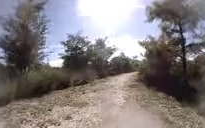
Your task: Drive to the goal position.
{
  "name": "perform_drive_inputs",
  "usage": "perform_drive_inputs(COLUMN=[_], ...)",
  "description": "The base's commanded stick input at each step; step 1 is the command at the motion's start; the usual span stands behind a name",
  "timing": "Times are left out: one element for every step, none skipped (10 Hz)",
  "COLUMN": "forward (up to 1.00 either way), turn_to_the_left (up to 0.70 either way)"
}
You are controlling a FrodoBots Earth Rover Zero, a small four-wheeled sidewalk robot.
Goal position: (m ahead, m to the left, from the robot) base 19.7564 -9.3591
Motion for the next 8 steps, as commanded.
perform_drive_inputs(forward=[0.70,0.70,0.70,0.70,0.70,0.70,0.70,0.70], turn_to_the_left=[0.00,0.00,0.00,0.00,0.00,0.00,0.00,-0.23])
